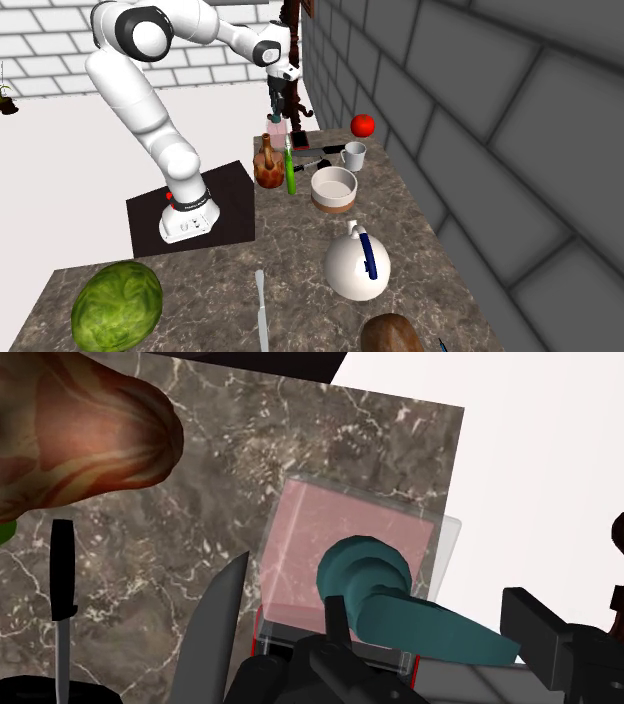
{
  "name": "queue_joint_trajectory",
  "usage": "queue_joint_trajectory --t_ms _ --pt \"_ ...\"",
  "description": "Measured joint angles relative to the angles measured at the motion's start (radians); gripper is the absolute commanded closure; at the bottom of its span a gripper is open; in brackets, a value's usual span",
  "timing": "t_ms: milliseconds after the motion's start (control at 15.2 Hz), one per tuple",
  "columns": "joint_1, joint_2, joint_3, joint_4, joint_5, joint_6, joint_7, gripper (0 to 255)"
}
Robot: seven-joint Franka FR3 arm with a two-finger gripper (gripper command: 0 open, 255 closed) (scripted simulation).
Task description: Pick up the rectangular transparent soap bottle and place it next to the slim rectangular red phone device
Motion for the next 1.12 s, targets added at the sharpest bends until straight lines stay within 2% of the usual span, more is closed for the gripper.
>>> queue_joint_trajectory --t_ms 132,198,594,924,1122 --pt "0.000 0.000 0.000 0.000 0.000 0.001 0.000 255" --pt "0.000 0.000 0.000 0.000 0.000 0.001 0.000 0" --pt "0.000 0.000 0.000 0.000 0.000 0.001 0.000 0" --pt "-0.007 -0.031 -0.009 0.082 -0.007 -0.112 0.002 0" --pt "-0.008 -0.034 -0.011 0.093 -0.008 -0.127 0.002 0"
